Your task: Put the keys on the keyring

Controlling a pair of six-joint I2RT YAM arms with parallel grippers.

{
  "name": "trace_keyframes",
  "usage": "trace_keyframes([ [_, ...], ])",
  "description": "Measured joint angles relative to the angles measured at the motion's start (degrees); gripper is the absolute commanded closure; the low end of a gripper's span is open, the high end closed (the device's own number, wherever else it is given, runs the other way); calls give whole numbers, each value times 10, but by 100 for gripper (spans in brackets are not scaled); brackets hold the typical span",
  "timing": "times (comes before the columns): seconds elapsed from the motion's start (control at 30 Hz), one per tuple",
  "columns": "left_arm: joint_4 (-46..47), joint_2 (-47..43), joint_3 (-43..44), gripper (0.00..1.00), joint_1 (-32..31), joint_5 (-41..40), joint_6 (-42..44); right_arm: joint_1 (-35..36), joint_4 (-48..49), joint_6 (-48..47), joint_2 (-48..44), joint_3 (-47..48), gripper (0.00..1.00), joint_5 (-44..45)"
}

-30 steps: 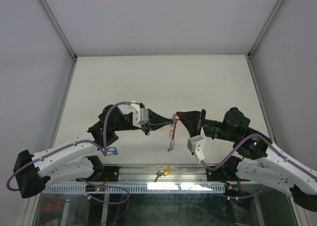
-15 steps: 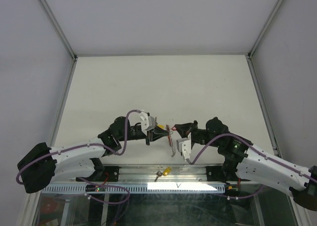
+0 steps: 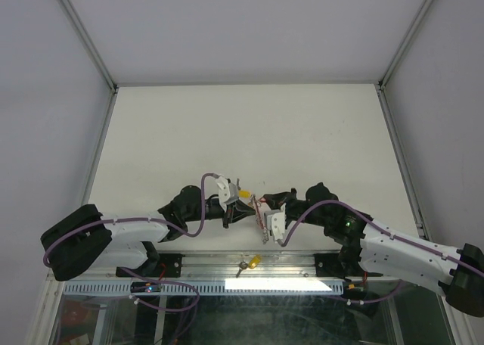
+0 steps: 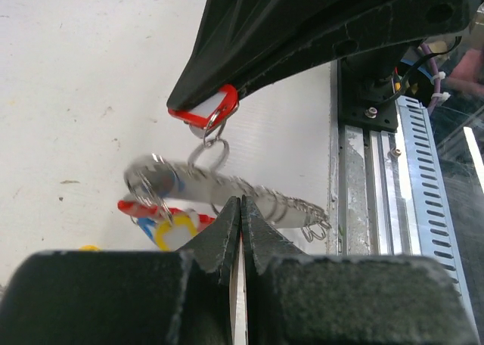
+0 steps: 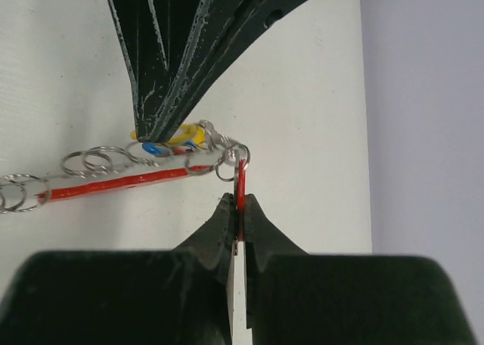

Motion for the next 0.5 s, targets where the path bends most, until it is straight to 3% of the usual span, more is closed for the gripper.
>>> trace_keyframes([
  [0.37,11,-4,-10,100,7,-22,-5,-1,-7,0,-5,0,100,4],
  [0.5,17,-11,-12,76,7,-22,0,-1,-7,0,-11,0,100,3],
])
